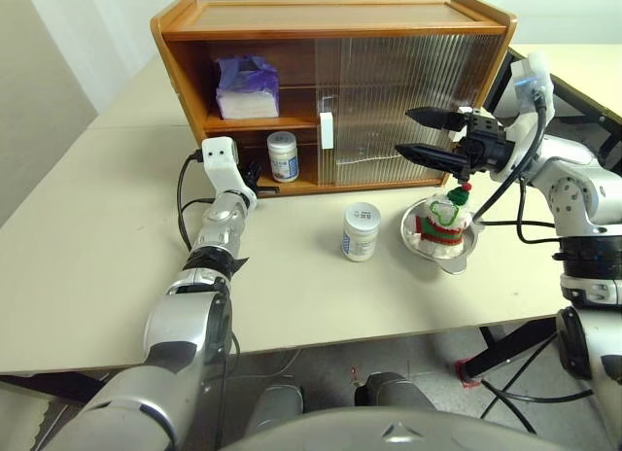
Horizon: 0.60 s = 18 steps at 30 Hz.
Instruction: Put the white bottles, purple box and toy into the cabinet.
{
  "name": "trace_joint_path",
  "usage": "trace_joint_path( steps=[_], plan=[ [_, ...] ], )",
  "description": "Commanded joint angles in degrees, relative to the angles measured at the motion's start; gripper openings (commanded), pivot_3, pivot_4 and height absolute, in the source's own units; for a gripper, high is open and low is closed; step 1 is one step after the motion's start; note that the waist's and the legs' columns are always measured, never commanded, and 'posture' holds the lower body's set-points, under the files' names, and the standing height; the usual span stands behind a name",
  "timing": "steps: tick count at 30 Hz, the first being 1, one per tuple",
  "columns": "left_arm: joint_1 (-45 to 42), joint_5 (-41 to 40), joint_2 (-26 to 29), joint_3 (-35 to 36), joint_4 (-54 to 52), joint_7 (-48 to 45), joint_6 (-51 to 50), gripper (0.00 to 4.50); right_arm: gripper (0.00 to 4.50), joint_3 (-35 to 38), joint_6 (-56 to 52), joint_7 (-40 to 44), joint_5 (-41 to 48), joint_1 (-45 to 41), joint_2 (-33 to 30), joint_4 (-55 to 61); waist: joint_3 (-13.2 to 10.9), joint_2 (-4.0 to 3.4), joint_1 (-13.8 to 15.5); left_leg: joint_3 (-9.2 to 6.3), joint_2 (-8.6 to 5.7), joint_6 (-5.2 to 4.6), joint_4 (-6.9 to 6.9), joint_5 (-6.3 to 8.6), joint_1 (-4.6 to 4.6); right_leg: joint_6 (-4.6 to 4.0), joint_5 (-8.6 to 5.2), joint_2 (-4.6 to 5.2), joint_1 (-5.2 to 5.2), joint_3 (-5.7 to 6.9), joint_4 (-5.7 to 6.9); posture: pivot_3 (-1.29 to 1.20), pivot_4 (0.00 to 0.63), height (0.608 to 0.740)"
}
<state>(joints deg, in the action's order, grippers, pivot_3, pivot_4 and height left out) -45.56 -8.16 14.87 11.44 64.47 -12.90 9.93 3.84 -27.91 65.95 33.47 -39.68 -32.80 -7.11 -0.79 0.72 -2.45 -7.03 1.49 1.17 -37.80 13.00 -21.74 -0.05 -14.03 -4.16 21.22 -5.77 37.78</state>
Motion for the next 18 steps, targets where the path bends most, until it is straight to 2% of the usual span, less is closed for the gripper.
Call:
trace_joint_path(
  steps=[1,12,18],
  plan=[
    [-2.4,1.6,-0.2,-0.7,3.4,0.6,0.1,0.04,4.50,1.0,-0.8,-0.5,0.6,0.6,-0.7,1.5,0.0,0.00,-0.1,0.00,0.00,-0.05,0.00,-0.03,0.00,0.01,0.01,0.00,-0.02,0.00,0.00,-0.14,0.000,0.740],
    [-5.1,2.9,-1.8,-1.1,7.0,0.2,0.0,0.04,4.50,1.8,-1.7,-1.6,1.2,1.7,-1.8,3.2,0.0,-0.05,-0.2,-0.04,-0.20,-0.13,-0.01,-0.10,0.00,0.02,0.00,0.13,-0.12,-0.01,-0.03,-0.16,0.000,0.740],
    [-5.1,3.6,-3.6,-1.8,7.0,-0.1,0.2,0.04,4.50,2.1,-2.1,-1.8,1.2,2.2,-1.8,3.7,0.0,-0.06,-1.2,-0.03,-0.21,-0.20,0.06,-0.02,-0.10,0.03,0.01,0.13,-0.13,-0.03,-0.43,-0.16,0.000,0.740]
  ],
)
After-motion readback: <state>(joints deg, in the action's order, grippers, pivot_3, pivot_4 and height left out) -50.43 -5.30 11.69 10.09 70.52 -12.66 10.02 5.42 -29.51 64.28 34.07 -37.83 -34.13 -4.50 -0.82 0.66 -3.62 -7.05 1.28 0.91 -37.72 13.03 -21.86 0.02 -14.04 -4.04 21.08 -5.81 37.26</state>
